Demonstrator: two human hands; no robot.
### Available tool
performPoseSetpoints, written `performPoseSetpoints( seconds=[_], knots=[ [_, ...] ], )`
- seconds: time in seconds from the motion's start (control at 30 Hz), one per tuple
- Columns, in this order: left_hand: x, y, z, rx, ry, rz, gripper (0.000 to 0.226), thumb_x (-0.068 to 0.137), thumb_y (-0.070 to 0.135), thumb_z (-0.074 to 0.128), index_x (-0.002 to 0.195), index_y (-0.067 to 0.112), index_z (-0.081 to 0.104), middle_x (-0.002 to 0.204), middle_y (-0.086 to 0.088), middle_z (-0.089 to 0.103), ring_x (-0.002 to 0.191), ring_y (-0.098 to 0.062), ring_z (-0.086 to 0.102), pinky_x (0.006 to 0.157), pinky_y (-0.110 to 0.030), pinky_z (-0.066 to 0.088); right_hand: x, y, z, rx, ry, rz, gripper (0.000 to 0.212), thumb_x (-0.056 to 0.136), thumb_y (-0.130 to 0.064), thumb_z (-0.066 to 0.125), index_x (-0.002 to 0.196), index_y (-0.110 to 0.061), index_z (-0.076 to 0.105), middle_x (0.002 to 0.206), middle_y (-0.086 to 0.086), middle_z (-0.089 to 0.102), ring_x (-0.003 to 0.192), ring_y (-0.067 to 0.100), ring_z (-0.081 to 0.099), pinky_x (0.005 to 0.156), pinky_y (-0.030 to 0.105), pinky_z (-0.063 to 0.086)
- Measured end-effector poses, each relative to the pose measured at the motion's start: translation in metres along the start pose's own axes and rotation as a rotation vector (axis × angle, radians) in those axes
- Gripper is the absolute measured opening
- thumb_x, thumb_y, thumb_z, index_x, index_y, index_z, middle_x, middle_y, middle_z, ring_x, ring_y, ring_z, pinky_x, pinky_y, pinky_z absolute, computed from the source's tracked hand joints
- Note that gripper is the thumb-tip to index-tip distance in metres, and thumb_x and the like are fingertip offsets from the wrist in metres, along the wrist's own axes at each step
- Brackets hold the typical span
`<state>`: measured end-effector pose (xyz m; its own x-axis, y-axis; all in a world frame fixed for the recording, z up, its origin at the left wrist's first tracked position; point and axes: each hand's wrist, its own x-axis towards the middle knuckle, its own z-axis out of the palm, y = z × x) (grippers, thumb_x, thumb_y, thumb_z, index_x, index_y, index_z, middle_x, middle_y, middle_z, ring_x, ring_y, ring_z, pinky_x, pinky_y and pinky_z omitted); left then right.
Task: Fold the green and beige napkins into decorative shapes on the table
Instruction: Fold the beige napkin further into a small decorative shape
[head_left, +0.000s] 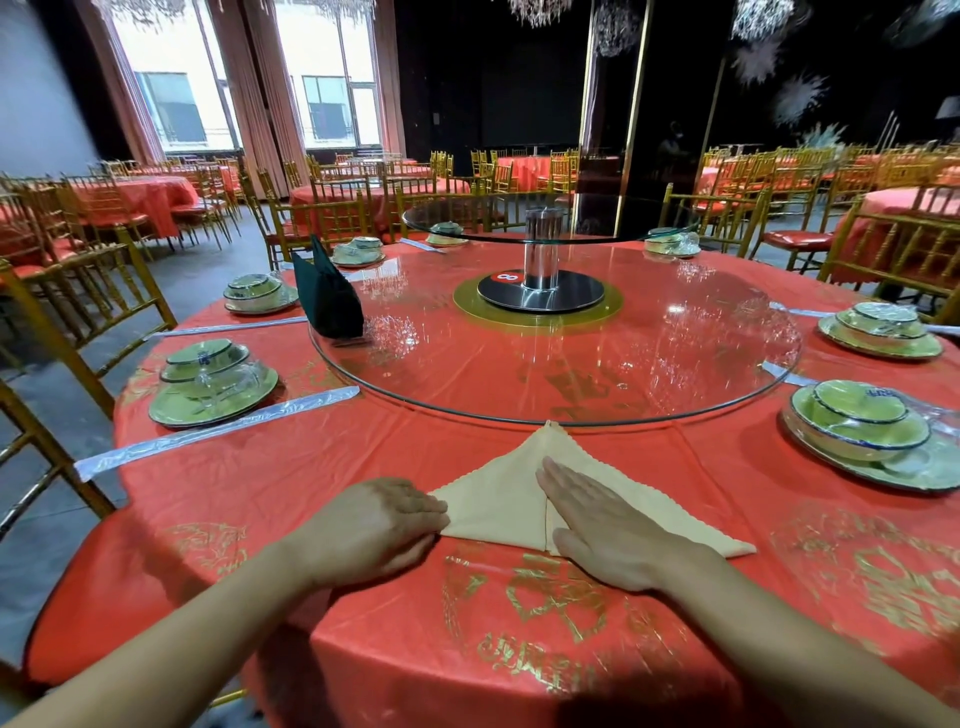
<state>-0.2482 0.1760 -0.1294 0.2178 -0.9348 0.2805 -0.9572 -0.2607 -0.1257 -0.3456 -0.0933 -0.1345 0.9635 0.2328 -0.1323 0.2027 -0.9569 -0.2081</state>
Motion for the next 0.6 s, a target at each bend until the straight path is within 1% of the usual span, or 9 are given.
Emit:
performPoseSetpoints(
  seconds=[0.07, 0.17, 0.23, 0.3, 0.33, 0.43, 0.47, 0.53, 0.6],
  knots=[
    [0.018, 0.005, -0.006, -0.035, 0.038, -0.040, 0.037, 0.097, 0.037, 0.035, 0.093, 0.020, 0.068, 0.090, 0.006, 0.071, 0.082, -0.015, 0.066, 0.083, -0.029, 0.043, 0.002, 0.001, 0.001, 0.012, 0.000, 0.001, 0.065, 0.098, -0.027, 0.025, 0.145, -0.015, -0.018, 0.153, -0.001, -0.024, 0.136, 0.000, -0.022, 0.109, 0.018, -0.014],
    [0.066, 0.022, -0.003, -0.201, 0.107, -0.110, 0.034, 0.096, 0.031, 0.041, 0.098, 0.009, 0.066, 0.095, -0.005, 0.069, 0.088, -0.019, 0.060, 0.080, -0.030, 0.046, 0.007, 0.003, 0.000, 0.069, -0.002, 0.007, 0.067, 0.096, -0.028, 0.028, 0.147, -0.016, -0.013, 0.155, -0.004, -0.018, 0.139, 0.002, -0.017, 0.110, 0.018, -0.011],
    [0.097, 0.034, 0.012, -0.253, 0.126, -0.138, 0.036, 0.092, 0.024, 0.040, 0.107, 0.002, 0.064, 0.105, -0.012, 0.067, 0.097, -0.022, 0.058, 0.086, -0.023, 0.040, 0.009, 0.003, -0.005, 0.136, 0.040, 0.006, 0.064, 0.093, -0.025, 0.031, 0.149, -0.012, 0.003, 0.157, -0.001, 0.000, 0.143, 0.006, -0.002, 0.113, 0.020, 0.001],
    [0.114, 0.038, 0.030, -0.304, 0.066, -0.244, 0.037, 0.093, 0.020, 0.038, 0.119, 0.001, 0.056, 0.119, -0.015, 0.060, 0.110, -0.029, 0.055, 0.092, -0.023, 0.033, 0.011, 0.003, -0.009, 0.245, 0.118, 0.018, 0.053, 0.093, -0.016, 0.033, 0.145, -0.011, 0.018, 0.152, 0.002, 0.022, 0.140, 0.012, 0.018, 0.111, 0.020, 0.015],
    [0.118, 0.035, 0.037, -0.318, 0.037, -0.302, 0.033, 0.093, 0.016, 0.040, 0.120, 0.002, 0.053, 0.121, -0.014, 0.058, 0.113, -0.031, 0.052, 0.092, -0.025, 0.032, 0.012, 0.004, -0.010, 0.280, 0.160, 0.029, 0.051, 0.093, -0.011, 0.033, 0.143, -0.013, 0.023, 0.148, 0.000, 0.028, 0.137, 0.012, 0.023, 0.109, 0.020, 0.019],
    [0.124, 0.028, 0.046, -0.312, 0.005, -0.351, 0.027, 0.090, 0.014, 0.041, 0.111, 0.005, 0.054, 0.112, -0.012, 0.059, 0.105, -0.030, 0.051, 0.088, -0.027, 0.031, 0.021, 0.009, -0.007, 0.240, 0.289, 0.053, 0.044, 0.091, -0.005, 0.036, 0.133, -0.017, 0.039, 0.137, -0.001, 0.043, 0.128, 0.013, 0.035, 0.102, 0.020, 0.028],
    [0.125, 0.027, 0.046, -0.285, -0.003, -0.352, 0.032, 0.089, 0.019, 0.036, 0.110, 0.004, 0.055, 0.111, -0.013, 0.059, 0.102, -0.031, 0.051, 0.088, -0.028, 0.032, 0.024, 0.010, -0.007, 0.216, 0.328, 0.066, 0.041, 0.090, -0.003, 0.037, 0.128, -0.016, 0.043, 0.131, 0.000, 0.046, 0.123, 0.015, 0.038, 0.100, 0.022, 0.030],
    [0.125, 0.027, 0.053, -0.214, 0.013, -0.338, 0.043, 0.085, 0.028, 0.027, 0.106, 0.005, 0.057, 0.106, -0.014, 0.060, 0.092, -0.033, 0.054, 0.083, -0.037, 0.043, 0.028, 0.010, -0.007, 0.125, 0.385, 0.089, 0.036, 0.087, -0.003, 0.037, 0.120, -0.014, 0.046, 0.123, 0.003, 0.046, 0.117, 0.022, 0.040, 0.098, 0.029, 0.033],
    [0.123, 0.029, 0.059, -0.159, 0.042, -0.337, 0.047, 0.085, 0.031, 0.025, 0.107, 0.006, 0.058, 0.106, -0.012, 0.060, 0.087, -0.033, 0.056, 0.076, -0.038, 0.049, 0.031, 0.010, -0.007, 0.015, 0.370, 0.075, 0.041, 0.087, -0.006, 0.035, 0.127, -0.009, 0.042, 0.134, 0.008, 0.040, 0.126, 0.027, 0.035, 0.109, 0.036, 0.027]
  ],
)
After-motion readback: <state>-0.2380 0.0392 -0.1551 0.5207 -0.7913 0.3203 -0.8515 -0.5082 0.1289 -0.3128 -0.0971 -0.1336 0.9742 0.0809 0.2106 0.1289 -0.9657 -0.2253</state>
